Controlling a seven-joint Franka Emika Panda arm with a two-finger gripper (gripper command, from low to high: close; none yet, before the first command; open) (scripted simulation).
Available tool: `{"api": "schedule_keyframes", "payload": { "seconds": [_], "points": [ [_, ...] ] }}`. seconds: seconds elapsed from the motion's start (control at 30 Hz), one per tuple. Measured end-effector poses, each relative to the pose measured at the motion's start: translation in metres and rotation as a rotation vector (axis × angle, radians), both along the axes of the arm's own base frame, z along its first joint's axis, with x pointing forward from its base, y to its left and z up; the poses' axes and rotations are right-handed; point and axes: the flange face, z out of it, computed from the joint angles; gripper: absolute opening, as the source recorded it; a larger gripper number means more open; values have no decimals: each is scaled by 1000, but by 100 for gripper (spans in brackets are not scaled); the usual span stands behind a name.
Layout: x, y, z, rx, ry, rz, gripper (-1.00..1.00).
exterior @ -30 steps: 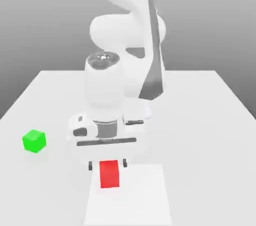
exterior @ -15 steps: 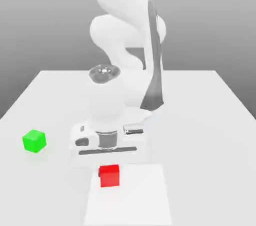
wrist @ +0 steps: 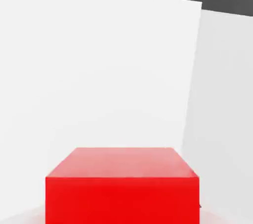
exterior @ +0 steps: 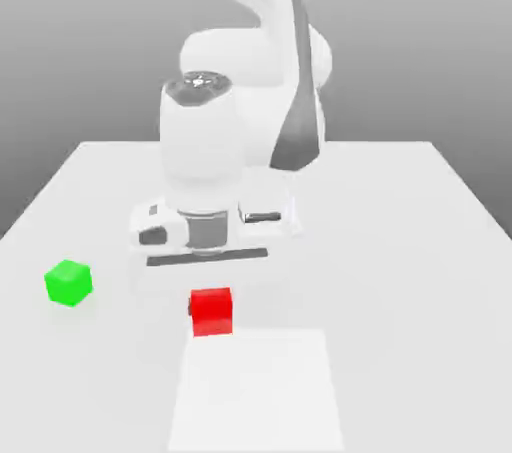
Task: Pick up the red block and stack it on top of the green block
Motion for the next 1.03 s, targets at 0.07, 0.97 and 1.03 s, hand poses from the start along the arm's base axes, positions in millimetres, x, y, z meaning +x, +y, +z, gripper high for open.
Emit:
{"api": "schedule_keyframes", "payload": {
  "seconds": [0.07, 0.97, 1.03],
  "points": [
    [-10, -29, 8, 3, -3, 52, -100],
    [-150, -188, -40, 25, 1, 277, -100],
    [-151, -190, -44, 15, 2, 274, -100]
  ]
}}
